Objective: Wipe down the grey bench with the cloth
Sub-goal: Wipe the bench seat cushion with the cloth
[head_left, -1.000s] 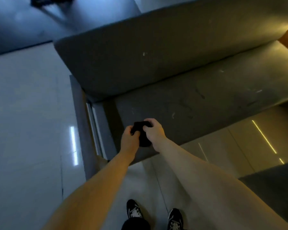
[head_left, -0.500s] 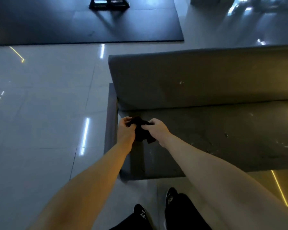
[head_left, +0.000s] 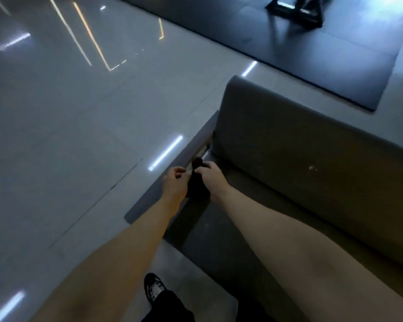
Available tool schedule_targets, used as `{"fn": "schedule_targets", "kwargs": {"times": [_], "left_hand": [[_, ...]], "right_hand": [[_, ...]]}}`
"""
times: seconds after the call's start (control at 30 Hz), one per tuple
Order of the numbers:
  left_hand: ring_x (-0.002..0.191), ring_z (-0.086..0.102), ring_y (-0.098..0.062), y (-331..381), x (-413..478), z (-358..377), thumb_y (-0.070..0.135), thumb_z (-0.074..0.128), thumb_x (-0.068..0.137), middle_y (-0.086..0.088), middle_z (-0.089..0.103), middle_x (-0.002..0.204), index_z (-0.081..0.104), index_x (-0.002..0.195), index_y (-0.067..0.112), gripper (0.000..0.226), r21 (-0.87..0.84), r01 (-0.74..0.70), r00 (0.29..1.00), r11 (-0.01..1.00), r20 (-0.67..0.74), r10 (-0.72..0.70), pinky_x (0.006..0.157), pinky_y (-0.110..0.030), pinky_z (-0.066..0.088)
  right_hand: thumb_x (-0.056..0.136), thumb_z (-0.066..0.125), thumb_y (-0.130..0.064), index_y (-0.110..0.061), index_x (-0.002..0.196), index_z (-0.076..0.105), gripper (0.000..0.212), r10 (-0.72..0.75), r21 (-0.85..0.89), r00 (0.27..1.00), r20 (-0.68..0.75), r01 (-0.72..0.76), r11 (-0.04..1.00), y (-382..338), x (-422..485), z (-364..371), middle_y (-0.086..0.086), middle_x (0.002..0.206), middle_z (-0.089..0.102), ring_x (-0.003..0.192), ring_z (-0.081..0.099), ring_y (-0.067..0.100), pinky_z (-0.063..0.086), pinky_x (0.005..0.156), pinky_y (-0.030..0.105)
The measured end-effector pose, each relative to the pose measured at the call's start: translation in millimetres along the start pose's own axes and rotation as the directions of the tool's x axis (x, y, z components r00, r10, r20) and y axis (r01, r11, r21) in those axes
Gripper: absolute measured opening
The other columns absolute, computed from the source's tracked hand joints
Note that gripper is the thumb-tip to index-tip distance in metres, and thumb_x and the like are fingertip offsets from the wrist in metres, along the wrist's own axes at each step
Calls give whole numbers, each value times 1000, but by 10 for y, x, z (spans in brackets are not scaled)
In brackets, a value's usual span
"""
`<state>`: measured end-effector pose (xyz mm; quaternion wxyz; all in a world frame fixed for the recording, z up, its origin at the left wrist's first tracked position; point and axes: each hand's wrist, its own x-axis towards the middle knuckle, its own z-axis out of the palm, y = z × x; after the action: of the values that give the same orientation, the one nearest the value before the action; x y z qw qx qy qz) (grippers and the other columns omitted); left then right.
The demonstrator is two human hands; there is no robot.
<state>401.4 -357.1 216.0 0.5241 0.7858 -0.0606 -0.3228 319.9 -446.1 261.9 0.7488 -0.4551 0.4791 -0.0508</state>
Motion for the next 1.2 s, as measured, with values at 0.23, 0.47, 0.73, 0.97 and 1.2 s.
{"fn": "schedule_targets", "kwargs": {"times": [0.23, 0.47, 0.73, 0.97, 1.2], "left_hand": [[108, 64, -22, -495, -496, 132, 30, 51, 105, -4, 62, 121, 50, 127, 28, 22, -315, 147, 987, 938, -8, -157, 93, -42, 56], [102, 69, -24, -1369, -609, 87, 21, 53, 105, -10, 68, 115, 59, 123, 22, 19, -431, 161, 966, 888, -117, -232, 85, -38, 60], [102, 70, -30, -2376, -631, 251, 9, 46, 105, -14, 68, 117, 58, 126, 15, 25, -546, 95, 962, 832, -165, -218, 86, -46, 61], [97, 69, -31, -3330, -669, 643, 7, 48, 98, -14, 71, 108, 68, 114, 18, 27, -450, 45, 935, 892, -295, -196, 80, -47, 60], [112, 55, -17, -3802, -680, 856, 12, 52, 101, -3, 55, 136, 57, 138, 18, 38, -286, 93, 928, 954, -322, -187, 80, -24, 48]], "right_hand": [[99, 46, -8, -23, 134, 56, 40, 54, -79, 981, 186, -39, 996, 455, -36, -28, 17, 127, 55, 110, 57, 34, 53, 78, 43], [99, 49, -8, -25, 124, 64, 34, 11, -250, 954, 299, 67, 966, 1300, 75, -2, 10, 121, 62, 114, 60, 30, 54, 93, 45], [95, 56, -8, -37, 124, 41, 44, -295, -517, 887, 355, 449, 729, 2382, 423, -110, 5, 137, 42, 123, 50, 29, 55, 97, 52], [100, 50, -13, -26, 117, 57, 22, -339, -635, 778, 530, 628, 449, 3292, 848, -552, 7, 121, 57, 109, 59, 24, 55, 92, 40], [104, 48, -14, -19, 132, 60, 31, -366, -745, 826, 428, 552, 374, 3457, 1047, -993, 7, 133, 54, 125, 53, 21, 45, 109, 39]]}}
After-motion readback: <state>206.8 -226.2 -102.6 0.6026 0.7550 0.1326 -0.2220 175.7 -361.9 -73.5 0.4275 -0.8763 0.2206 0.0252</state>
